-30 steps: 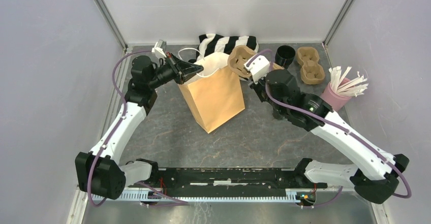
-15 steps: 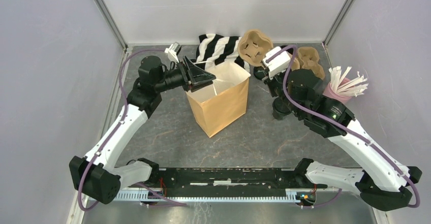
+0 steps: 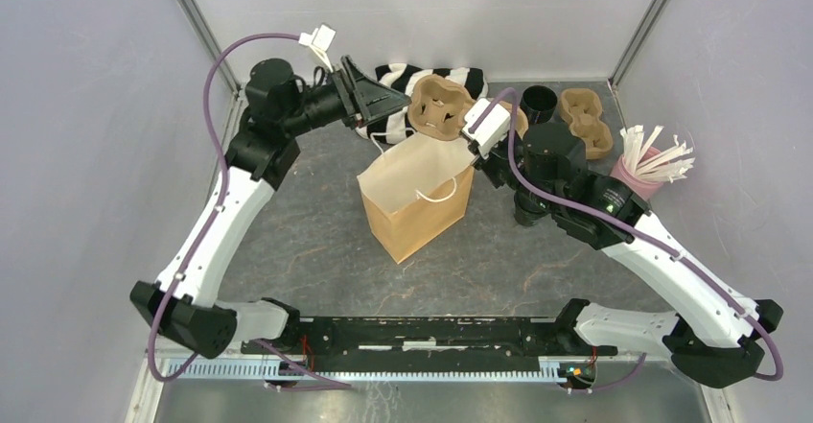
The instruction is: Pack the takeout coffee
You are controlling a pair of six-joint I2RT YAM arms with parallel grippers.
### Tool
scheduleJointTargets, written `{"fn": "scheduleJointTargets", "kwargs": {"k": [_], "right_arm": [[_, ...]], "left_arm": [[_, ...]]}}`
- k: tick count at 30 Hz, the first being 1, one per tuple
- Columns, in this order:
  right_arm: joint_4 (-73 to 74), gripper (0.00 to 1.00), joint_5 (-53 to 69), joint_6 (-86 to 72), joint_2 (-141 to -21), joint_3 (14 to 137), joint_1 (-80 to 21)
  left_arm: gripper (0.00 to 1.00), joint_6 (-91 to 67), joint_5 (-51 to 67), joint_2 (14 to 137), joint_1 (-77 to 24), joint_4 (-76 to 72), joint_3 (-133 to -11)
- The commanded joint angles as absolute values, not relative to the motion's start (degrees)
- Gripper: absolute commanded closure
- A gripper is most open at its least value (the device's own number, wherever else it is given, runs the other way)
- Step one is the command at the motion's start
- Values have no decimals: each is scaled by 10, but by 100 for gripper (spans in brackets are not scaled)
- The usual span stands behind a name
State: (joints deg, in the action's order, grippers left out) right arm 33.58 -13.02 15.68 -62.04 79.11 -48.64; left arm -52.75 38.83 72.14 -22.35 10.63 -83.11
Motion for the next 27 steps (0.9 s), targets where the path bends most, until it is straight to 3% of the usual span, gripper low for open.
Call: {"fn": "scheduleJointTargets", "kwargs": {"k": [1,17,21,22,27], "right_arm": [[324,100,-101,166,-618,825,-489],[339,100,-91,171,-624,823,-489],[340,100,-99,165,-625,823,-489],[342,100,-105,160,-626,823,-489],[358,64,-143,138,-636,841,-489]], "left_arm": [[39,-506,386,762,-227,109,-860],[77,-544,393,784,-230,57,-853],[97,-531,393,785,-230,62,-860],[98,-526,387,784,-229,64,-859],[98,-513,336,767,-229,42,-843]]}}
